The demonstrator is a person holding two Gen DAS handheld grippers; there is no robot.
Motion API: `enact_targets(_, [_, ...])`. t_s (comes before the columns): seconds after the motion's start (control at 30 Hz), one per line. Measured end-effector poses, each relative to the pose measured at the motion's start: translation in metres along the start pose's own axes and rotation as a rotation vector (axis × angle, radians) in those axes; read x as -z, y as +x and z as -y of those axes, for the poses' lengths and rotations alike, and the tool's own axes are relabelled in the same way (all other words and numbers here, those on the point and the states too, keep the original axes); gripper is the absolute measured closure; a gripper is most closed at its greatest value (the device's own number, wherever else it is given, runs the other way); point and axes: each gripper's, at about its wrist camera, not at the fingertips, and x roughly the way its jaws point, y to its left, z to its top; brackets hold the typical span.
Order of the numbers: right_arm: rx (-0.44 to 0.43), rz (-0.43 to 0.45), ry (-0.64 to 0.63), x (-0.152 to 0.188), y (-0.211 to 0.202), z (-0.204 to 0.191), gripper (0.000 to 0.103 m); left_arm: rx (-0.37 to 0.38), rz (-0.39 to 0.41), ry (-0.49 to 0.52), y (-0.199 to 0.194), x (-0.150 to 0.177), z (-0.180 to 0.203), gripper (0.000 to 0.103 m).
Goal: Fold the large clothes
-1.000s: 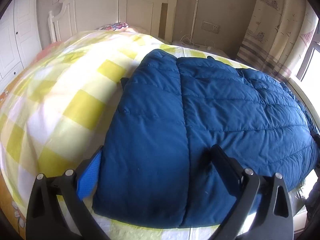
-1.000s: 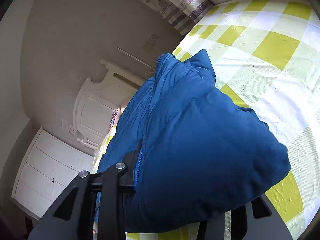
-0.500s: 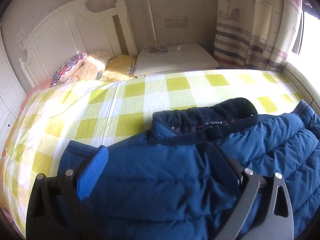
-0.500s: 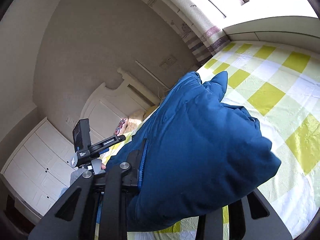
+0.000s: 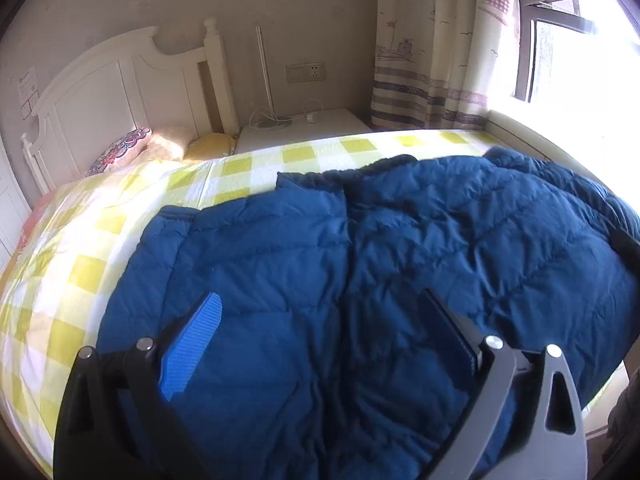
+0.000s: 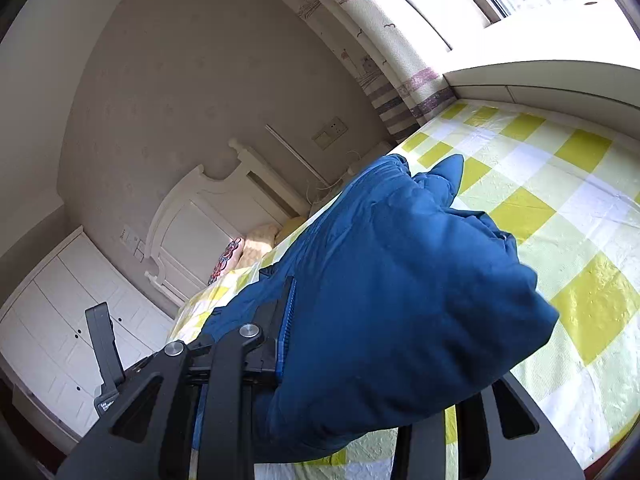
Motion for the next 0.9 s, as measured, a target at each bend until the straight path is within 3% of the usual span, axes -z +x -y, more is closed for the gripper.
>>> enact_targets(0.03, [0.009, 0.006, -0.023, -0.001, 0.0, -0.007, 0.068, -0.017, -0.029, 0.055, 0.006, 0.019, 0.016, 0.005])
enact_targets(0.07, [0.011, 0.001, -0.052, -0.002, 0.001, -0.017, 0.068, -0.062, 0.006, 0.083, 0.009, 0.035, 0.027, 0.005])
enact_targets(0.13, [0.051, 0.014, -0.169, 0.001, 0.004, -0.048, 0.068, -0.07, 0.012, 0.075, 0.01, 0.039, 0.03, 0.005])
enact_targets(0.23, [0.09, 0.037, -0.355, 0.001, 0.006, -0.102, 0.068, 0.139, -0.025, -0.006, 0.002, 0.025, -0.002, 0.007])
enact_targets(0.37, [0.136, 0.04, -0.688, 0.024, 0.024, -0.185, 0.068, 0.345, 0.08, -0.321, -0.024, 0.012, -0.106, 0.006])
enact_targets(0.43, [0.14, 0.005, -0.873, 0.051, 0.043, -0.224, 0.068, 0.442, 0.119, -0.517, -0.024, 0.014, -0.167, 0.003])
enact_targets(0.53, [0.146, -0.104, -1.193, 0.118, 0.082, -0.268, 0.065, 0.61, 0.105, -0.727, -0.01, 0.026, -0.233, 0.003])
enact_targets(0.63, [0.149, -0.274, -1.56, 0.21, 0.121, -0.28, 0.058, 0.719, 0.091, -0.798, 0.002, 0.039, -0.261, 0.003])
enact_targets(0.7, [0.137, -0.256, -1.705, 0.256, 0.13, -0.275, 0.056, 0.693, 0.055, -0.803, 0.013, 0.044, -0.264, 0.003])
enact_targets(0.77, [0.133, -0.247, -1.699, 0.263, 0.13, -0.273, 0.055, 0.701, 0.007, -0.801, 0.023, 0.046, -0.265, 0.003])
enact_targets(0.83, [0.097, -0.258, -1.625, 0.249, 0.127, -0.27, 0.055, 0.708, -0.003, -0.773, 0.026, 0.039, -0.264, 0.003])
enact_targets(0.9, [0.091, -0.247, -1.628, 0.245, 0.122, -0.267, 0.055, 0.715, 0.006, -0.727, 0.028, 0.024, -0.26, 0.003])
